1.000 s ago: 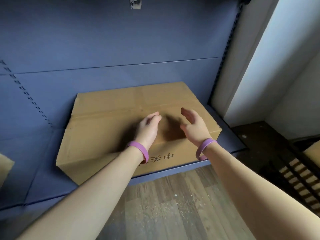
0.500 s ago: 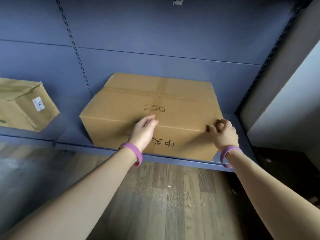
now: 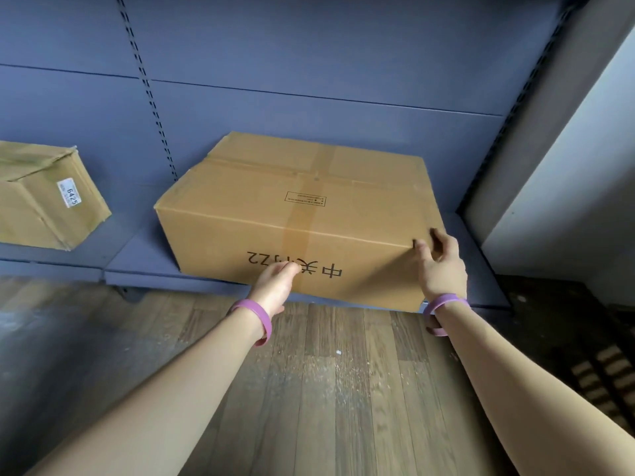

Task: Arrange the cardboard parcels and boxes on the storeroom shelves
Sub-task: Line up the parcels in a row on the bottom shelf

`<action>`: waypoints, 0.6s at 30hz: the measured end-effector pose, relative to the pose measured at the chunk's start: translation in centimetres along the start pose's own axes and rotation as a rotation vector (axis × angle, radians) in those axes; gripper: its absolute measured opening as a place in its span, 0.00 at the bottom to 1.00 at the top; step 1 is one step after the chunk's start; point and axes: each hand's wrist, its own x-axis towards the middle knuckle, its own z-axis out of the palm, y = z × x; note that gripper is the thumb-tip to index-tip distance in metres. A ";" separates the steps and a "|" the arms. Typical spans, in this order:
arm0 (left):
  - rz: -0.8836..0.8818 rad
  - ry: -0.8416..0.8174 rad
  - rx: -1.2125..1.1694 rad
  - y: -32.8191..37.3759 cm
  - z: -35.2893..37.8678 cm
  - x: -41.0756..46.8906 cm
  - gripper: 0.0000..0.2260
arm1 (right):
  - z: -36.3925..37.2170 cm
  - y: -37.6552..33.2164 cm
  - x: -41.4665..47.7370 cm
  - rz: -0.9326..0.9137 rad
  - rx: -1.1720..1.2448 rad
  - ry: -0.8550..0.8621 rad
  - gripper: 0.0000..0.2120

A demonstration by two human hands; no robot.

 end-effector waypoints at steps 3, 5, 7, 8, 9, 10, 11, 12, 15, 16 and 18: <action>-0.017 -0.067 0.074 -1.5 1.1 0.0 0.09 | -0.1 0.4 -1.9 0.013 -0.027 0.035 0.22; -0.052 -0.120 0.113 -2.6 1.9 -0.3 0.14 | -0.2 0.6 -3.2 0.018 -0.039 0.044 0.22; -0.088 -0.161 0.167 -3.5 2.5 -0.8 0.19 | -0.1 0.6 -4.5 0.028 -0.055 0.047 0.22; -0.102 -0.177 0.190 -3.8 2.7 -1.0 0.20 | -0.1 0.6 -5.2 0.031 -0.063 0.048 0.22; -0.110 -0.194 0.206 -4.0 2.9 -1.2 0.20 | -0.1 0.6 -5.9 0.031 -0.074 0.048 0.22; -0.112 -0.210 0.215 -4.2 3.1 -1.4 0.21 | -0.1 0.6 -6.5 0.027 -0.086 0.047 0.23; -0.118 -0.222 0.214 -4.4 3.4 -1.5 0.22 | -0.1 0.5 -7.0 0.022 -0.101 0.043 0.23; -0.129 -0.230 0.212 -4.5 3.6 -1.6 0.23 | -0.1 0.4 -7.5 0.019 -0.118 0.037 0.23; -0.196 -0.230 0.170 -4.9 4.1 -2.0 0.27 | 0.3 -0.4 -9.1 0.007 -0.165 0.027 0.23; -0.227 -0.227 0.127 -5.0 4.2 -2.2 0.27 | 0.4 -0.6 -9.6 0.002 -0.180 0.022 0.23; -0.291 -0.230 0.012 -5.1 4.7 -3.0 0.26 | 0.6 -0.9 -10.7 -0.021 -0.217 0.004 0.23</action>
